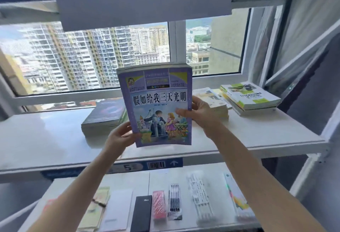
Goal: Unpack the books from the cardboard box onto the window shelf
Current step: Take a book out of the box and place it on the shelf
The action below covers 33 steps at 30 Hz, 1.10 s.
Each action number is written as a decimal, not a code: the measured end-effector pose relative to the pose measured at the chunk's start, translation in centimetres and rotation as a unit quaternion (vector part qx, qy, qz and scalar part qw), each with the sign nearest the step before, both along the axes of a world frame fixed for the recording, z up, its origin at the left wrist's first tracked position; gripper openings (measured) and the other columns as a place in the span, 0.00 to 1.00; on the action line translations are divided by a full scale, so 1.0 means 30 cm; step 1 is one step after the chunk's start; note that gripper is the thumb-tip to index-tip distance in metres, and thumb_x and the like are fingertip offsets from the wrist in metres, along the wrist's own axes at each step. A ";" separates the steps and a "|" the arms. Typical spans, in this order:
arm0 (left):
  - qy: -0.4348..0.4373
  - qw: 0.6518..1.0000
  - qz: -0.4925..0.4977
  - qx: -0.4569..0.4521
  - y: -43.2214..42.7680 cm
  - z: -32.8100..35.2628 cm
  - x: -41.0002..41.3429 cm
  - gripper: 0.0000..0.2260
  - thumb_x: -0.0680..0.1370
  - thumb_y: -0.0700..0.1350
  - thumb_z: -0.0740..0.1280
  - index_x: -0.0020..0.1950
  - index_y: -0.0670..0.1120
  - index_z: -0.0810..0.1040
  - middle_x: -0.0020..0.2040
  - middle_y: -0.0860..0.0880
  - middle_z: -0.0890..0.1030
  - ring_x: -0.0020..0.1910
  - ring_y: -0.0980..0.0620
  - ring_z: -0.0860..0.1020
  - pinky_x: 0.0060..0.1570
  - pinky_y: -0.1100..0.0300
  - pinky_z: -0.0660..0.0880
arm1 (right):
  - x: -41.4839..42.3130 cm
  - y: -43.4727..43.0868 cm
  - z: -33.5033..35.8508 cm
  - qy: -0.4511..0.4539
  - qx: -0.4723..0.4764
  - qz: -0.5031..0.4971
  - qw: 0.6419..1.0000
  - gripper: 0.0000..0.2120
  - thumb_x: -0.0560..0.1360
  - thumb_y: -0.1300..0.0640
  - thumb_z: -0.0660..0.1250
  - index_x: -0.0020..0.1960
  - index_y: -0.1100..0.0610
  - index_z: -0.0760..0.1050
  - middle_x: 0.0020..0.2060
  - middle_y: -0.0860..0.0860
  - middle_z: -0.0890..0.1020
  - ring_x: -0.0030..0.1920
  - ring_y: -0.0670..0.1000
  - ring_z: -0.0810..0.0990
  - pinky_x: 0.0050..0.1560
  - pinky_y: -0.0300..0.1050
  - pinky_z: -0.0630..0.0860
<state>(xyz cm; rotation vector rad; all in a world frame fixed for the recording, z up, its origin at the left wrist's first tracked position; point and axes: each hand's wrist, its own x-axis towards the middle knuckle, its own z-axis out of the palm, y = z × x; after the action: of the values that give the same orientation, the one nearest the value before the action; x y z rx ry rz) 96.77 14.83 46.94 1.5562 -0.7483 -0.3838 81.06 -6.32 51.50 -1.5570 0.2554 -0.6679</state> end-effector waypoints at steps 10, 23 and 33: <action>0.028 0.999 0.013 0.015 -0.020 -0.194 0.158 0.18 0.72 0.33 0.71 0.61 0.44 0.78 0.53 0.50 0.84 0.48 0.54 0.83 0.43 0.66 0.78 | 0.138 -0.021 -0.193 0.005 -0.015 -0.003 1.000 0.18 0.68 0.63 0.75 0.56 0.63 0.76 0.50 0.57 0.84 0.51 0.58 0.83 0.50 0.49 0.81; 0.026 1.000 0.016 0.002 0.037 -0.125 0.232 0.07 0.75 0.42 0.68 0.52 0.48 0.82 0.43 0.55 0.86 0.40 0.57 0.82 0.39 0.67 0.77 | 0.280 0.044 -0.101 -0.002 -0.084 -0.065 0.994 0.12 0.66 0.45 0.74 0.43 0.52 0.82 0.40 0.50 0.86 0.42 0.53 0.85 0.45 0.46 0.81; 0.136 0.990 0.039 0.000 0.203 0.130 0.735 0.16 0.74 0.53 0.68 0.52 0.43 0.82 0.46 0.46 0.85 0.40 0.50 0.82 0.40 0.64 0.79 | 0.873 0.167 0.128 0.123 -0.002 -0.079 0.989 0.16 0.67 0.45 0.75 0.38 0.58 0.78 0.31 0.49 0.84 0.34 0.49 0.84 0.36 0.40 0.80</action>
<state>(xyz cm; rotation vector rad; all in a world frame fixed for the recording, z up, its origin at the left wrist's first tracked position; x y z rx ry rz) 118.82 20.93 50.85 1.4899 -0.4751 -0.5261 107.26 -1.32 55.35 -1.6346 0.5674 -0.5967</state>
